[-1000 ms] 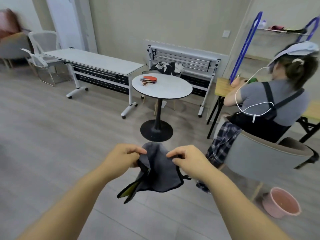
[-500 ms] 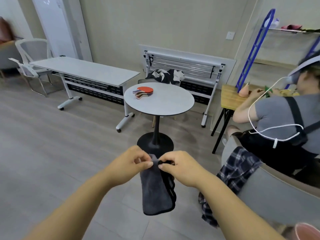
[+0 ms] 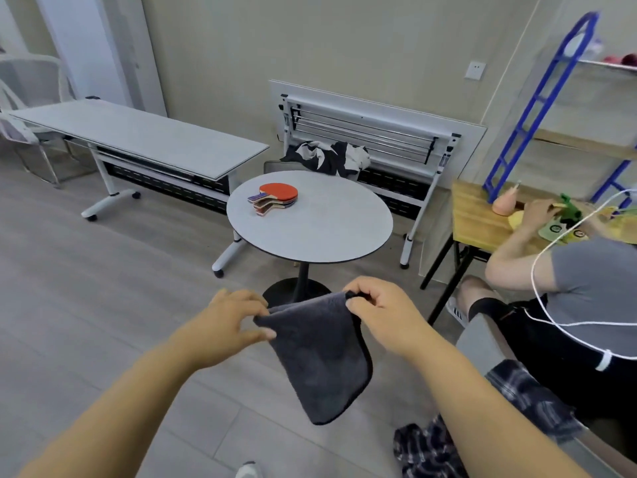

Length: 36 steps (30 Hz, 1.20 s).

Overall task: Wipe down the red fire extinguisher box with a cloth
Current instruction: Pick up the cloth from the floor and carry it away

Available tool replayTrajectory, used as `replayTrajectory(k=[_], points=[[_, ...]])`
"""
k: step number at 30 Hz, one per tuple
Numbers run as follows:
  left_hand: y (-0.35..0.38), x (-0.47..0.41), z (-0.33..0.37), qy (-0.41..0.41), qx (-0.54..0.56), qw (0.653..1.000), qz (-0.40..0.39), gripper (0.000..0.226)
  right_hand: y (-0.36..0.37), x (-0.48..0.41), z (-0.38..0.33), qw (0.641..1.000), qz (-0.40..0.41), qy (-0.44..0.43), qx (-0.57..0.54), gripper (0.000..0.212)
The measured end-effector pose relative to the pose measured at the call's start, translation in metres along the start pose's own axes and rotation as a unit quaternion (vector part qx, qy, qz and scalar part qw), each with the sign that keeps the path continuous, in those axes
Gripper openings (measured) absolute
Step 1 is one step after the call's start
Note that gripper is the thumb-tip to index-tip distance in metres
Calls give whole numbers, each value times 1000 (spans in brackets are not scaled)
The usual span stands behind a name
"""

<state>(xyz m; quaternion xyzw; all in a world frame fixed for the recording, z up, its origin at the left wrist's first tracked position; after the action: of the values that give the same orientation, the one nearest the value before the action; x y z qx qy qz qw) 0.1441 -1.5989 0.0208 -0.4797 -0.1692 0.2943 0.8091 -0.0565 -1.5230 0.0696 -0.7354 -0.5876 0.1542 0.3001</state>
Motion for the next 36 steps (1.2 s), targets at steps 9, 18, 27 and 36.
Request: replayTrajectory(k=[9,18,27,36], points=[[-86,-131,-59,27,53,991,123,11,-13,-137,2,993,78,71,53,19],[-110,-241,-116,16,174,977,126,14,-33,-248,18,975,129,156,-92,21],[-62,-361,-174,-42,209,977,-24,12,-24,-369,90,949,-28,290,-117,14],[-10,-487,-225,-93,140,985,-49,12,-18,-490,179,937,-11,335,-98,16]])
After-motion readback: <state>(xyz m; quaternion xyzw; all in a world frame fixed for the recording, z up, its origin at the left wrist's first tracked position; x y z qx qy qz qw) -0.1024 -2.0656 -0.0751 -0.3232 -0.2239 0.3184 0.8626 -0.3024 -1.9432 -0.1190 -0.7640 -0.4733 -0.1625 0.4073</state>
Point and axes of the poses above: each hand's wrist, its own x-axis away from the middle knuckle, its own y-axis out of the palm, z = x × y, the point moved 7 cm from there along -x, towards the middle knuckle, and after that the axes turned 11 degrees about y, right-handed, at the moved point
